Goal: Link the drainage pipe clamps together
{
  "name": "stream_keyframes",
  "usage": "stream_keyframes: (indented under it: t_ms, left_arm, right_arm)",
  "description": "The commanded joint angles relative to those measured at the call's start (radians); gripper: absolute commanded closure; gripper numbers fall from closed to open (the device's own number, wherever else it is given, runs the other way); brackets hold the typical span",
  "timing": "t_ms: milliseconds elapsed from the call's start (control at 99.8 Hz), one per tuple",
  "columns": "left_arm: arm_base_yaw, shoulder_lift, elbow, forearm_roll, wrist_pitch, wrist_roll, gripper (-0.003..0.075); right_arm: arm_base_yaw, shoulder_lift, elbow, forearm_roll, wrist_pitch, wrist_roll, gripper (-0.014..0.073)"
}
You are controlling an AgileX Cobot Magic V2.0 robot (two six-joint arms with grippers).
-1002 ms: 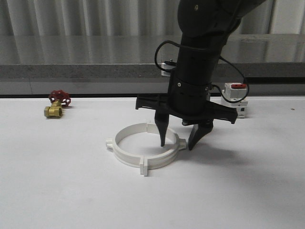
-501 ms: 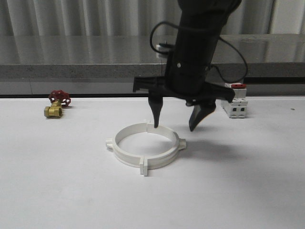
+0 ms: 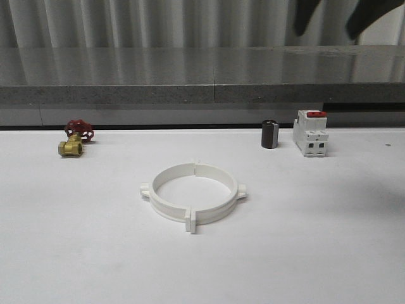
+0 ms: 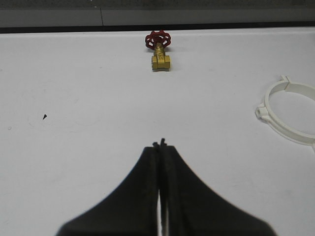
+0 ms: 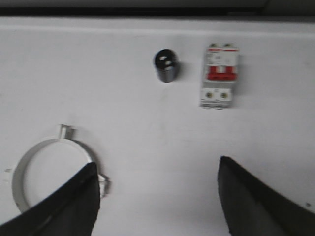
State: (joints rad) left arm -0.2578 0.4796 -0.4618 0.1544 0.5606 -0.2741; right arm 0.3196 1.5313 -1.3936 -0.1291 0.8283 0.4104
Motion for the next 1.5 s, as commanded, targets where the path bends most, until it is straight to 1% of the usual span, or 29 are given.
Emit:
stream_keyframes:
  t_ms: [0,220,501,591,631,681,711,731,781,801,851,921,961,1492]
  left_arm:
    - [0.003,0.001,-0.028,-0.004,-0.069,0.001,0.0740]
    - [0.003,0.001,-0.028,-0.004,-0.069,0.001,0.0740]
    - [0.003,0.001,-0.028,-0.004,-0.069,0.001,0.0740]
    - [0.003,0.001,-0.028,-0.004,-0.069,0.001,0.0740]
    - [0.003,0.001,-0.028,-0.004,-0.069,0.001,0.0740]
    - [0.003,0.001,-0.028,-0.004,-0.069,0.001,0.0740]
    - [0.003,0.001,-0.028,-0.004,-0.069,0.001,0.0740]
    - [0.003,0.001,-0.028,-0.004,-0.069,0.001,0.0740]
    - [0.003,0.001,-0.028,-0.004,-0.069,0.001,0.0740]
    - [0.003,0.001,-0.028,-0.004,-0.069,0.001,0.0740]
    - [0.003,0.001,-0.028,-0.004,-0.069,0.001,0.0740]
    - [0.003,0.001,-0.028,-0.004,-0.069,0.001,0.0740]
    - [0.003,0.001,-0.028,-0.004,-0.069,0.001,0.0740]
    - [0.003,0.001,-0.028,-0.004,-0.069,0.001,0.0740]
  right_arm:
    - [-0.054,-0.155,0.063,-0.035,-0.018,-0.040,0.0081]
    - [-0.154,-0.464,0.326,-0.037,-0.023,-0.081,0.0081]
    - [-0.162,-0.830,0.607,-0.037,-0.004,-0.082,0.0082]
    - [-0.162,-0.939,0.671,-0.046,0.017,-0.083,0.0109]
    - [-0.162,-0.983,0.698,-0.050,0.026,-0.083,0.0151]
    - [-0.162,-1.028,0.724,-0.061,0.038,-0.083,0.0227]
    - [-0.162,-1.050,0.739,-0.066,0.044,-0.083,0.0295]
    - [-0.162,-1.065,0.744,-0.071,0.050,-0.083,0.0324]
    - [-0.162,-1.095,0.759,-0.078,0.062,-0.083,0.0447]
    - [-0.162,-1.106,0.761,-0.083,0.067,-0.083,0.0478]
    - [-0.162,-1.125,0.762,-0.094,0.080,-0.083,0.0595]
    - [-0.162,-1.138,0.762,-0.117,0.086,-0.083,0.0720]
    - [-0.162,-1.139,0.762,-0.126,0.089,-0.082,0.0707]
    - [-0.162,-1.138,0.762,-0.125,0.100,-0.082,0.0711]
